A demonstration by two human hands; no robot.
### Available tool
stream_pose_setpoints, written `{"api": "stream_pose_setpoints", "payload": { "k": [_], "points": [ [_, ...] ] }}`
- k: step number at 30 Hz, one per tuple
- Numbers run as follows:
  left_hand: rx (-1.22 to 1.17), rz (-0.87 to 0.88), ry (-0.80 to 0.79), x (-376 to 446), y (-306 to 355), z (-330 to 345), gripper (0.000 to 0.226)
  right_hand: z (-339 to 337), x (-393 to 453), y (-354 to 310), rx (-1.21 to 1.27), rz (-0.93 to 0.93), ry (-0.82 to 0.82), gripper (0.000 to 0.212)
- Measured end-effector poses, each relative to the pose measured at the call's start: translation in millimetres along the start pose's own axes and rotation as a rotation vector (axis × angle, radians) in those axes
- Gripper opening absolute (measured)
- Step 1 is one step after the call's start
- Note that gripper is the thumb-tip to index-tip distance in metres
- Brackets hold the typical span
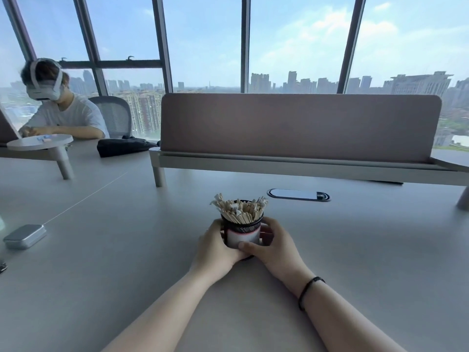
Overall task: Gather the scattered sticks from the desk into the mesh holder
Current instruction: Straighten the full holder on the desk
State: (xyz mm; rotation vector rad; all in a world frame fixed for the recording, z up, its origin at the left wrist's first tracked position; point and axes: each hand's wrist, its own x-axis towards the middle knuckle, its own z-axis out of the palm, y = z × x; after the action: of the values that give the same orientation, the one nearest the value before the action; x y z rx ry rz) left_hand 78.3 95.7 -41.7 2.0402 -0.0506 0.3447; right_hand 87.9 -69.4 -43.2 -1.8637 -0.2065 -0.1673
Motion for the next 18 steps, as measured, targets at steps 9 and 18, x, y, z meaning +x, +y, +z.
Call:
{"api": "stream_pose_setpoints", "payload": {
  "k": [9,18],
  "points": [
    [0.159,0.007,-0.072,64.1,-2.4,31.1,0.069,-8.2,62.9,17.0,-0.151,0.018,0.083,0.066],
    [0.304,-0.02,-0.059,138.6,-21.8,52.4,0.071,-0.1,141.3,35.1,-0.18,0.027,0.111,0.063]
  ]
}}
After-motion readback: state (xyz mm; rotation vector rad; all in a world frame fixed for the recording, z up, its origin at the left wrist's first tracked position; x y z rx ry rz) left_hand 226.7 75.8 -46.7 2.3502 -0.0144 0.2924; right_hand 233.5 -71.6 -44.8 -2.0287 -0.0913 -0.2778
